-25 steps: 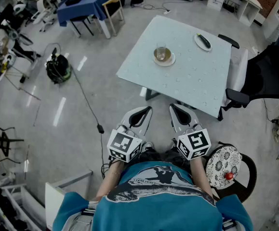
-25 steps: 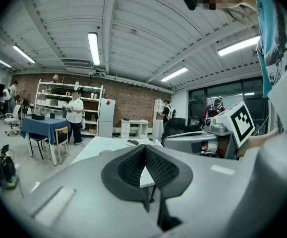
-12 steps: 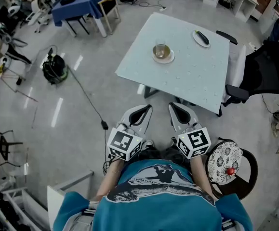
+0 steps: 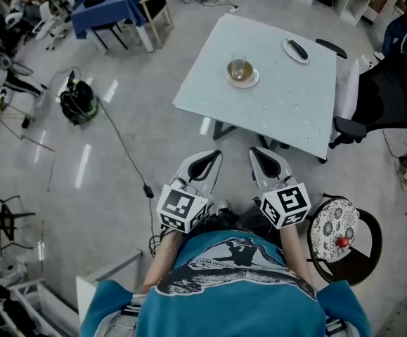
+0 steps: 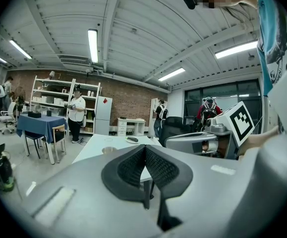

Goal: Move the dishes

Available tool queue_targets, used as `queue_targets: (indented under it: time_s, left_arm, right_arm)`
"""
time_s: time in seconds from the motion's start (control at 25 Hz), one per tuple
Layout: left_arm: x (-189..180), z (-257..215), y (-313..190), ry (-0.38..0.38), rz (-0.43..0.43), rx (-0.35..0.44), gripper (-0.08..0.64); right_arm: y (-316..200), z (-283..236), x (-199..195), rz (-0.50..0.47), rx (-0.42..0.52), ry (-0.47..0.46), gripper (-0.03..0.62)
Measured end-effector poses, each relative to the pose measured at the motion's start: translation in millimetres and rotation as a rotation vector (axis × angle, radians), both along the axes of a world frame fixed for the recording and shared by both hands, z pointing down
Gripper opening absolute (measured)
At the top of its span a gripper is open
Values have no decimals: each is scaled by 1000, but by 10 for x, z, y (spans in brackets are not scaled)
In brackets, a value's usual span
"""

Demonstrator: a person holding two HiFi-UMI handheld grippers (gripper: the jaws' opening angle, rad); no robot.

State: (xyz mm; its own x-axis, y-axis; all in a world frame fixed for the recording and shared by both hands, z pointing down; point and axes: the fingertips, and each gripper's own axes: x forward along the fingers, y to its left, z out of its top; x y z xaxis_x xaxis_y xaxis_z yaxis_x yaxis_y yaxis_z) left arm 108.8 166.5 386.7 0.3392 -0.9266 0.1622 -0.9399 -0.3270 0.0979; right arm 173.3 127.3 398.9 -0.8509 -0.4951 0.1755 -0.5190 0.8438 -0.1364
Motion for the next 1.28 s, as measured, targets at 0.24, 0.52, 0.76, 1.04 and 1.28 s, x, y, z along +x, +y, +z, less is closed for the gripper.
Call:
queue_targets:
  time_s: [0.24, 0.52, 0.76, 1.04, 1.28]
  left_arm:
    - [-52, 62, 83, 33, 2, 1, 12]
    - [-191, 79, 107, 50, -33, -9, 12]
    - [-432, 146, 106, 61, -96, -30, 12]
    - [-803, 187, -172, 53, -158, -40, 12]
    - [-1146, 136, -772, 26, -174, -45, 12]
  right_arm:
    - [62, 55, 23, 16, -5, 41, 2]
    - [26, 19, -82, -11, -14, 56, 2]
    - [-68, 70, -384, -80, -21, 70, 2]
    - [-427, 198, -807, -147, -46, 63, 2]
    - [-1074, 238, -1129, -160, -50, 65, 2]
